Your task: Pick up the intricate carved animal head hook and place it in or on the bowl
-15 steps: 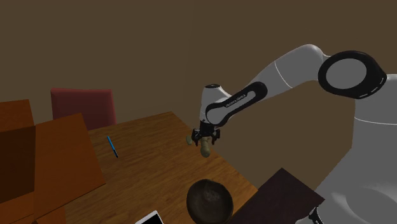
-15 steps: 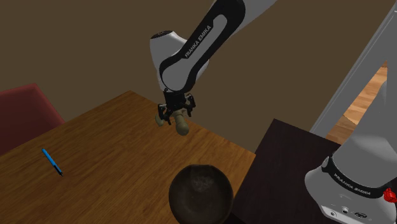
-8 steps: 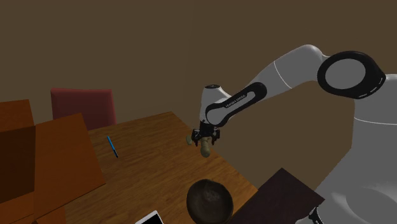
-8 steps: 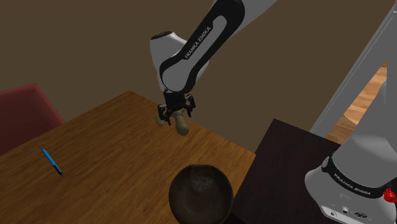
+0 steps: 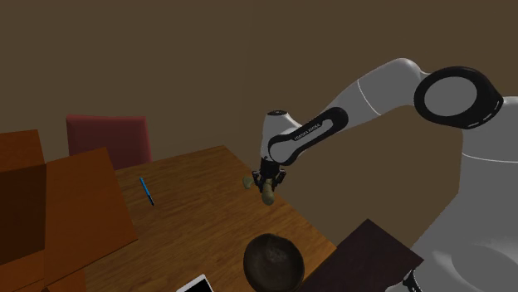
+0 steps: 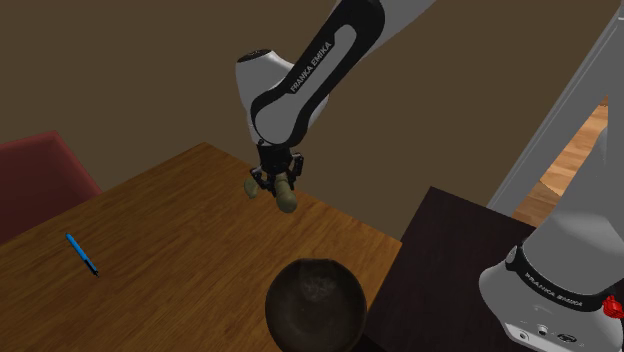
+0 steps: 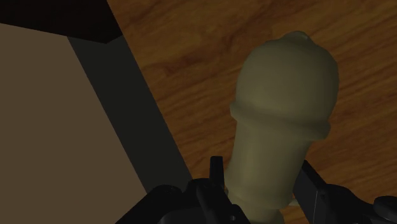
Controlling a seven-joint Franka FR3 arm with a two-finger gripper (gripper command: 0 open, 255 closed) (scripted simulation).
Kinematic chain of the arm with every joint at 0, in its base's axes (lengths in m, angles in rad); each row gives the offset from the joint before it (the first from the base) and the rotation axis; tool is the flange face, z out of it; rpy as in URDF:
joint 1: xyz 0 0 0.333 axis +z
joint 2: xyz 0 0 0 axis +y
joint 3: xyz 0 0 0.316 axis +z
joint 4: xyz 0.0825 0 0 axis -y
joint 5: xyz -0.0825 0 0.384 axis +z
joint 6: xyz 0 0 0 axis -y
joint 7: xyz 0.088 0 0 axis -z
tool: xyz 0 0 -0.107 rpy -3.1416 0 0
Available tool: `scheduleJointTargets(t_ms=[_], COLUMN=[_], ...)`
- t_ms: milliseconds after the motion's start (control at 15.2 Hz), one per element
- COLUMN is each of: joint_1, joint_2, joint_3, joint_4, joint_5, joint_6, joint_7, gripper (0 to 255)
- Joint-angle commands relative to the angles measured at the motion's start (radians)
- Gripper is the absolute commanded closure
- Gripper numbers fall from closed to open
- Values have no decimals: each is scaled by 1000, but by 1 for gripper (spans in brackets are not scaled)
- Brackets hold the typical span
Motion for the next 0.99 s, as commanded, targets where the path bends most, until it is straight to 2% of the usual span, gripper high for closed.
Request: scheduleJointTargets(t_ms=[0,924], joint_1=[0,-13], joint_2=[0,-124], joint_3=[0,19], joint_4=[0,19], joint_5=[0,39], joint_6=[0,-140], joint_7=[0,-29], gripper=[255,255])
